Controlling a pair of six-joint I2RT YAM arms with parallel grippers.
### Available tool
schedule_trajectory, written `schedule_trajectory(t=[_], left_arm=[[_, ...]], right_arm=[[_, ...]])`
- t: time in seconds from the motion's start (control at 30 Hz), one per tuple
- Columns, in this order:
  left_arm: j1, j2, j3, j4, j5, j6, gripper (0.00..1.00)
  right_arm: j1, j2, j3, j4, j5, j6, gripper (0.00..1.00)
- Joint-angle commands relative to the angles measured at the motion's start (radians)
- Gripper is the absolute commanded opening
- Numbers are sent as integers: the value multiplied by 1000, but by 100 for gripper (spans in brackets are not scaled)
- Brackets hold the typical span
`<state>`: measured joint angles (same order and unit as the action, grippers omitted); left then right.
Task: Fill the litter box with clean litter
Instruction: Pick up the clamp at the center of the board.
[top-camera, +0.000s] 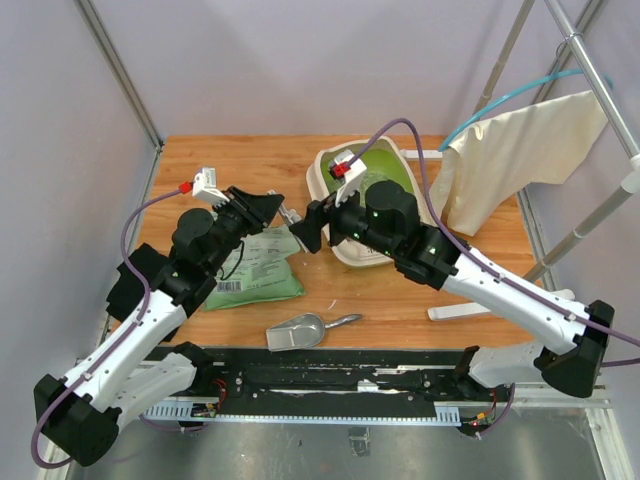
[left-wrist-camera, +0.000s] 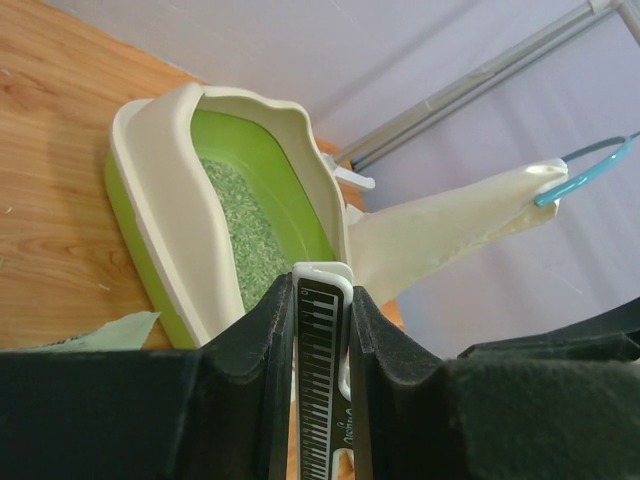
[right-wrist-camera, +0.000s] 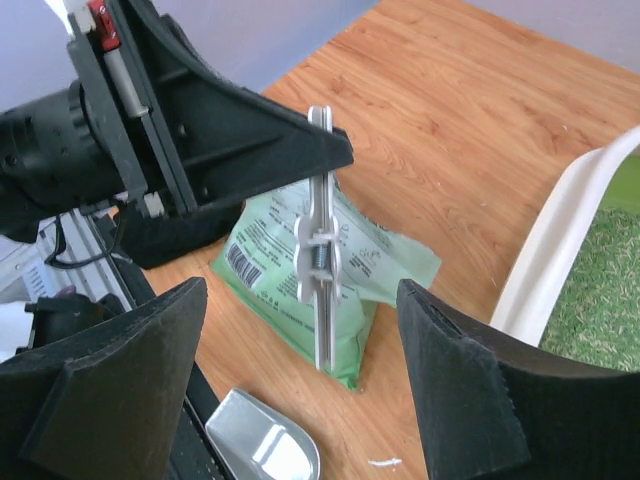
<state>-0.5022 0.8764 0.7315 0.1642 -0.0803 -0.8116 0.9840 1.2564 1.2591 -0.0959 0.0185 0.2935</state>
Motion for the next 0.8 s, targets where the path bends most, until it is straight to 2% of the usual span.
schedule_trajectory(t=[0.0,0.17,0.3,0.43,0.67,0.77], left_arm=[[-15,-4,45,-11,-32,23,1],[-16,-3,50,-17,-27,25,2],[-16,-5,50,-25,-30,28,3],[-16,-5,49,-32,-31,30,3],[-17,0,55,-41,-29,34,3],[-18,3,57,-44,-30,34,3]], right_arm=[[-13,97,98,-106,-22,-5,76],[-13,161,148,-127,-54,-5,73],[-13,186,173,-134,-72,-17,59],[-13,196,184,-140,-68,-23,56],[-13,220,208,-152,-45,-38,55],[-12,229,216,-153,-48,-43,49]])
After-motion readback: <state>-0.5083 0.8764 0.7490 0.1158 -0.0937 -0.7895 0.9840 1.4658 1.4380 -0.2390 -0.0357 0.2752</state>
